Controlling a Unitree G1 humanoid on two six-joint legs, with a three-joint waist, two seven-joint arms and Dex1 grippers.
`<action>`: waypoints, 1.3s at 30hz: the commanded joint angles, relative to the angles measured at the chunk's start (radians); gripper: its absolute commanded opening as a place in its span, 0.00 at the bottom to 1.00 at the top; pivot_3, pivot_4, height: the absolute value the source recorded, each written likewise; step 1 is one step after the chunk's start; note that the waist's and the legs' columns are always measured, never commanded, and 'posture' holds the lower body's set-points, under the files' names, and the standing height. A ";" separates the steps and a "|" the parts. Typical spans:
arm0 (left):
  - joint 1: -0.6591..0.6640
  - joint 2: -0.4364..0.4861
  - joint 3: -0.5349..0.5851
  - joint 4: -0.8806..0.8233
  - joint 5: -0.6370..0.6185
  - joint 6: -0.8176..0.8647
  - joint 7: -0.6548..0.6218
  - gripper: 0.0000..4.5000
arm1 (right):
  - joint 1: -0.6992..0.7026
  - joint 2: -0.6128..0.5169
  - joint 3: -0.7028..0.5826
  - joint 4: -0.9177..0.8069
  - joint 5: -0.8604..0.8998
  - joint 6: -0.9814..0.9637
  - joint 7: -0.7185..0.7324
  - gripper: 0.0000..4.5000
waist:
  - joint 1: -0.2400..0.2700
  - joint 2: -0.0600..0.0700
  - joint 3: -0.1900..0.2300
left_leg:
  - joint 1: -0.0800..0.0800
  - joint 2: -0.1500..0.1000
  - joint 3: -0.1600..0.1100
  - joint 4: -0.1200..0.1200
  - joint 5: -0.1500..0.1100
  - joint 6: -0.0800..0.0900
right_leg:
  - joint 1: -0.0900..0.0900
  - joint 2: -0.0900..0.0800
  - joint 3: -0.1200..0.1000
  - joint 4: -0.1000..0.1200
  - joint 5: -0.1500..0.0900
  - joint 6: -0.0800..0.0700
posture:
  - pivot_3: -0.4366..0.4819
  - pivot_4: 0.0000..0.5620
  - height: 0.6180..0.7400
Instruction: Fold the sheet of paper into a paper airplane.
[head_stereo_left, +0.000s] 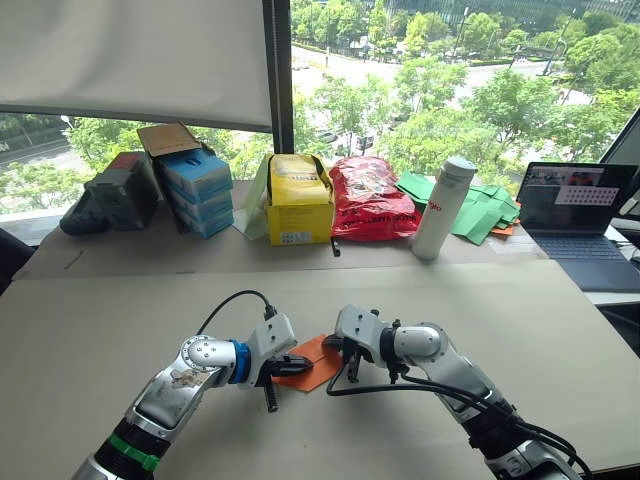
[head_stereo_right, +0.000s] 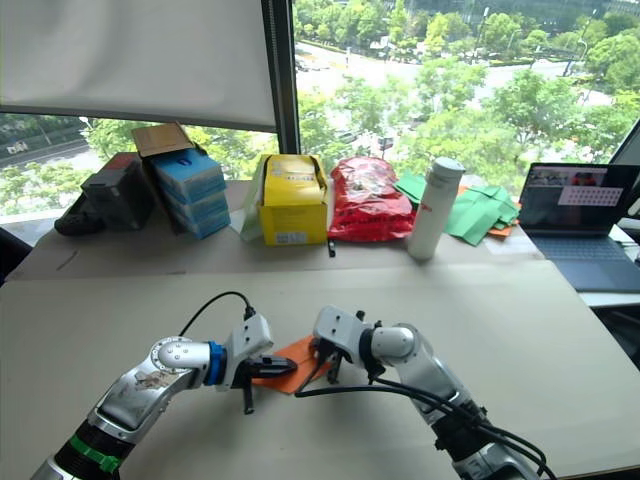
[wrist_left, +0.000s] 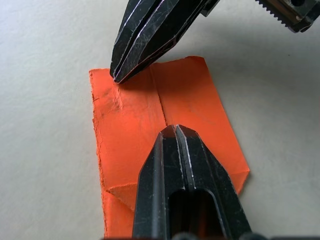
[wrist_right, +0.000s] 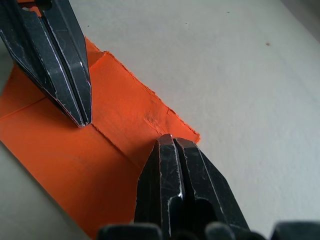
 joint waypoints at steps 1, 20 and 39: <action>0.016 0.015 -0.005 0.016 0.029 -0.005 0.021 0.00 | 0.019 -0.003 0.034 -0.001 -0.002 0.024 0.027 0.01 | 0.000 0.000 0.000 | 0.000 0.000 0.000 0.000 0.000 0.000 | 0.000 0.000 0.000 0.000 0.000 0.000 | 0.48 0.27 1.00; 0.167 0.091 0.054 -0.028 -0.023 0.051 0.025 0.00 | 0.016 -0.005 0.038 -0.013 0.001 0.039 0.031 0.01 | -0.020 0.000 0.000 | 0.004 0.000 0.000 -0.006 0.001 -0.002 | 0.000 -0.002 0.008 0.000 0.000 -0.001 | 0.48 0.27 1.00; 0.318 0.191 0.168 -0.095 -0.076 0.061 0.044 0.00 | 0.009 0.003 0.047 -0.011 0.004 0.037 0.033 0.01 | -0.026 -0.001 -0.001 | 0.012 0.000 0.002 -0.016 0.003 -0.005 | 0.001 -0.008 0.012 0.000 -0.002 -0.004 | 0.48 0.27 1.00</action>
